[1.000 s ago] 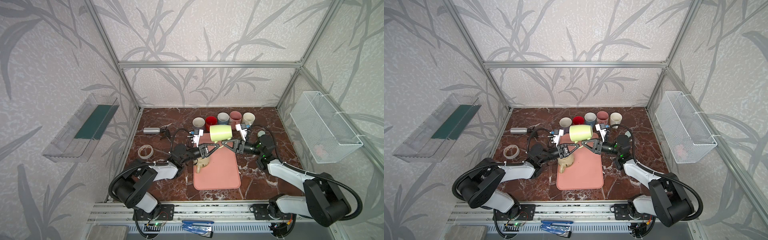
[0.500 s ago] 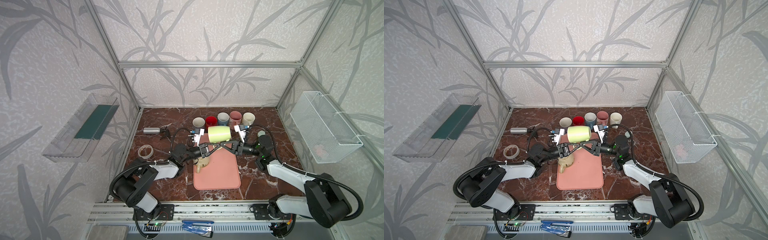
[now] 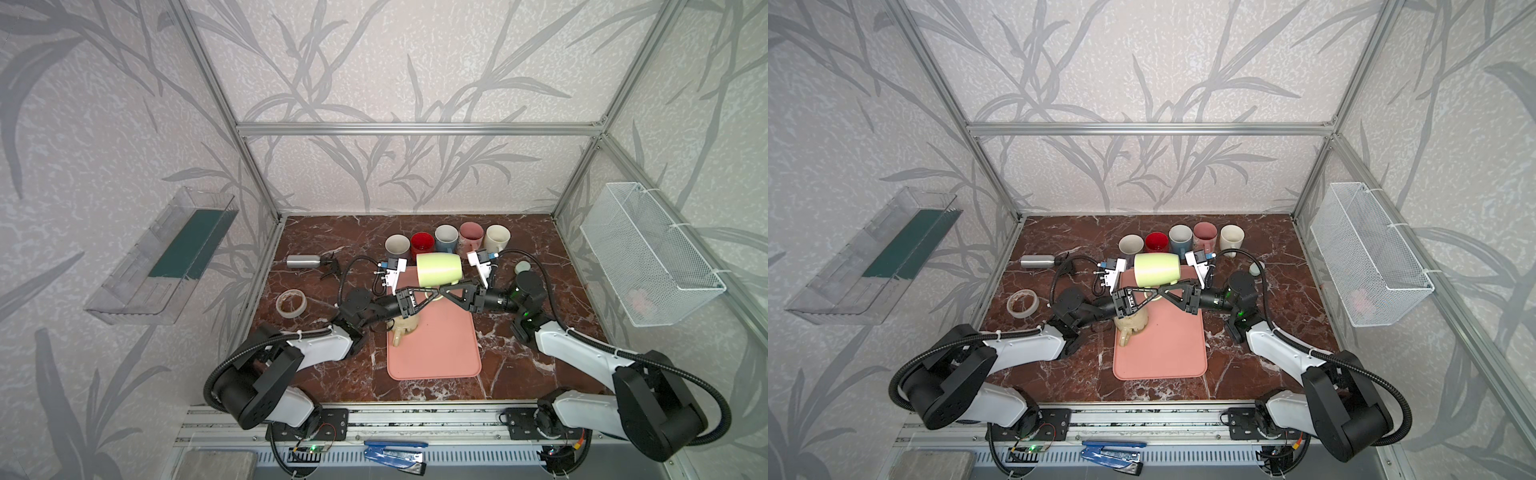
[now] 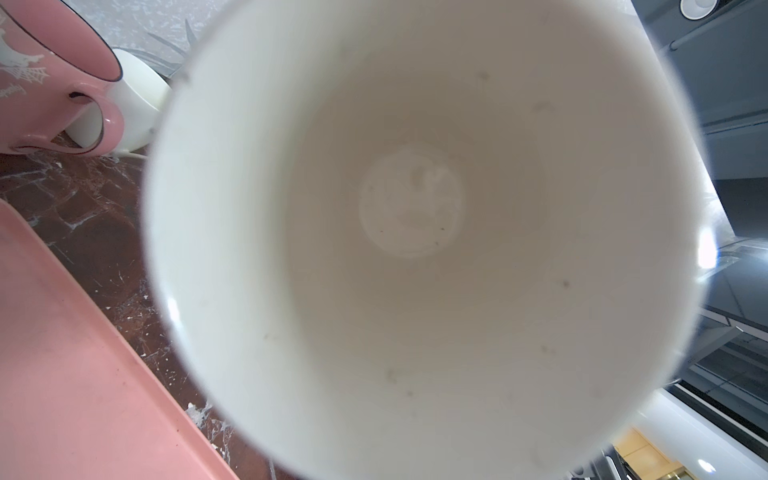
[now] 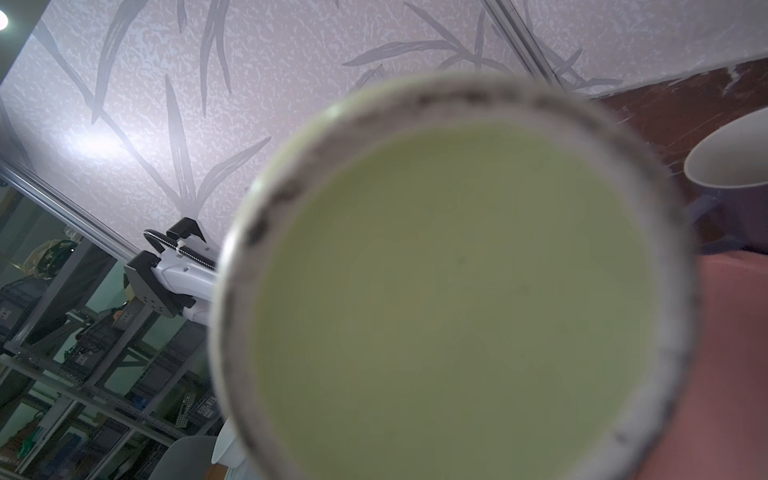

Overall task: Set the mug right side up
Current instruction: 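Release the green mug with the right gripper while the left gripper pulls it away, then carry the pale green mug upright beside the lavender mug with the left gripper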

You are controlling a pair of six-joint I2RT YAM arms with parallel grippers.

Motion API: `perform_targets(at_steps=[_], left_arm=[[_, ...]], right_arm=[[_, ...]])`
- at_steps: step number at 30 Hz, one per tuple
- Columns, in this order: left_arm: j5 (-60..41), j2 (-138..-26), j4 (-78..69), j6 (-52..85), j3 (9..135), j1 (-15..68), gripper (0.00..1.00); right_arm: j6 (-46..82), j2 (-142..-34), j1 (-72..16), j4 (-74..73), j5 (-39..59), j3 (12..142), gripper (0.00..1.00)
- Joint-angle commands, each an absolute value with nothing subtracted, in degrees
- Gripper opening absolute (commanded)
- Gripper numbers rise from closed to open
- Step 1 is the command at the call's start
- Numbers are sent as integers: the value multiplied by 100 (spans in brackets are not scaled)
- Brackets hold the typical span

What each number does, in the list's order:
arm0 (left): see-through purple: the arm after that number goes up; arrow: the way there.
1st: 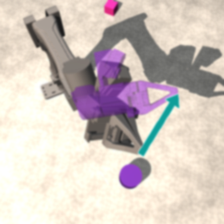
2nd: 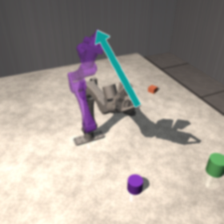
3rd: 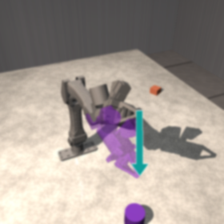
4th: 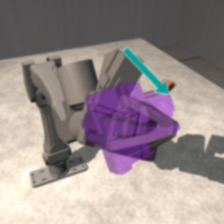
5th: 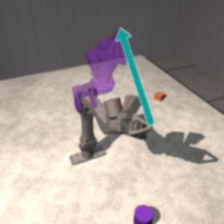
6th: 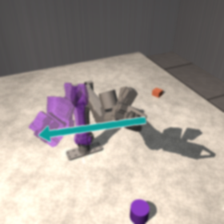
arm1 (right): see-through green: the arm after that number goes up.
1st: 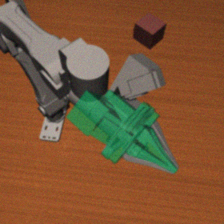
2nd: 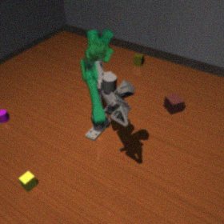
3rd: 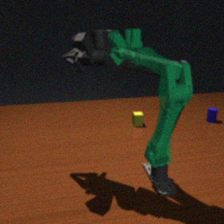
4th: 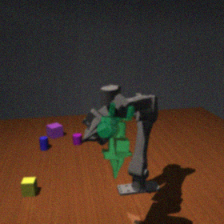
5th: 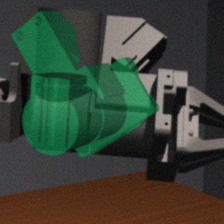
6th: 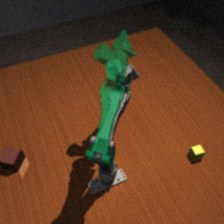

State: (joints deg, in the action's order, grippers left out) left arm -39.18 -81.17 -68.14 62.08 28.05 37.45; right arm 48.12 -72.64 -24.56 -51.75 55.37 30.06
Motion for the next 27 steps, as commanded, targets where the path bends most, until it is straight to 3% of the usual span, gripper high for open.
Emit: perform_targets(at_steps=[1,5,9,27], left_arm=[[-3643,-7622,-6402,5696,2655,3781,0],[-3369,-7152,-5750,5320,2508,3780,0],[-3067,-6585,-4888,4904,2473,3787,0],[-1248,-5110,-1387,3747,2842,3771,0]], right_arm=[[4692,-7156,-2481,-5418,5568,2979,31],[4744,-7241,-2486,-5444,5564,2965,45],[4629,-7257,-2487,-5155,5439,2931,53],[3463,-7234,-2755,-2810,4520,3334,56]])
